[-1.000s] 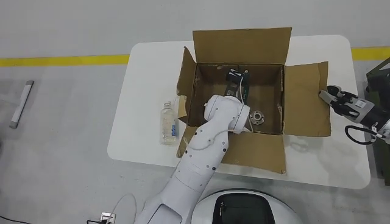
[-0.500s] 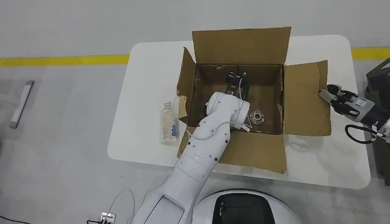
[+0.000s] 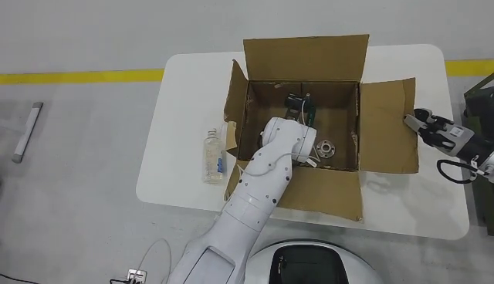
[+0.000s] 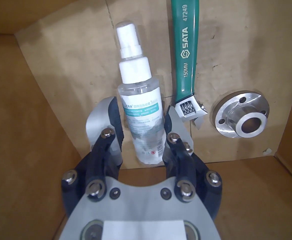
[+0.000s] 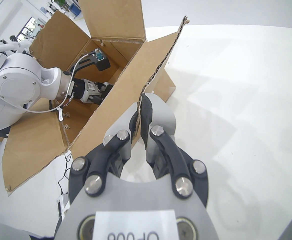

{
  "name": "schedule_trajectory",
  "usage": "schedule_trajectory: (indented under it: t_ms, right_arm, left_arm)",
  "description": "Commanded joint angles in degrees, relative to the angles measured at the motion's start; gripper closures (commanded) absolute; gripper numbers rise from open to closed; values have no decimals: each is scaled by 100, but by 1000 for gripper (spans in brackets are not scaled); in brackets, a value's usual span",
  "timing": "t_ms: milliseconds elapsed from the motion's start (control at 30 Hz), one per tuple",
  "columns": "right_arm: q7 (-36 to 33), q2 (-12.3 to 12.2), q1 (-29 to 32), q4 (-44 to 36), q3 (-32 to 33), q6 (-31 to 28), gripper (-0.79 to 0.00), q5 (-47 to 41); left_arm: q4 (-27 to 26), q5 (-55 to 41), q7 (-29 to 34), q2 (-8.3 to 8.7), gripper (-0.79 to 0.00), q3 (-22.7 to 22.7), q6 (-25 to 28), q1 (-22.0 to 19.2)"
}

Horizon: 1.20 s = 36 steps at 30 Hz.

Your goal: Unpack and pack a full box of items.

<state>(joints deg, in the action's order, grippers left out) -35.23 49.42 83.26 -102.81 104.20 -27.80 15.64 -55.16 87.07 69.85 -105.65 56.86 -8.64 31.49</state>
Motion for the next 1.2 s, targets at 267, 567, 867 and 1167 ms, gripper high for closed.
schedule_trajectory:
  t_ms: [267,567,867,1167]
  right_arm:
    - [31,2,30,-32,14,18,0,30]
    - [11,-3,-1,-49,21,27,0,46]
    - [-22,-11,-133,105,11,20,0,-7]
    - [-167,-45,-372,399,94,-68,0,-54]
  left_arm:
    - [164,52,-3,-26,-391,13,1,-47]
    - [214,97,-110,-41,0,64,-28,-97]
    - [-1608,336,465,57,0,338,145,155]
    - [-4267,893,1417,181,0,727,266,715]
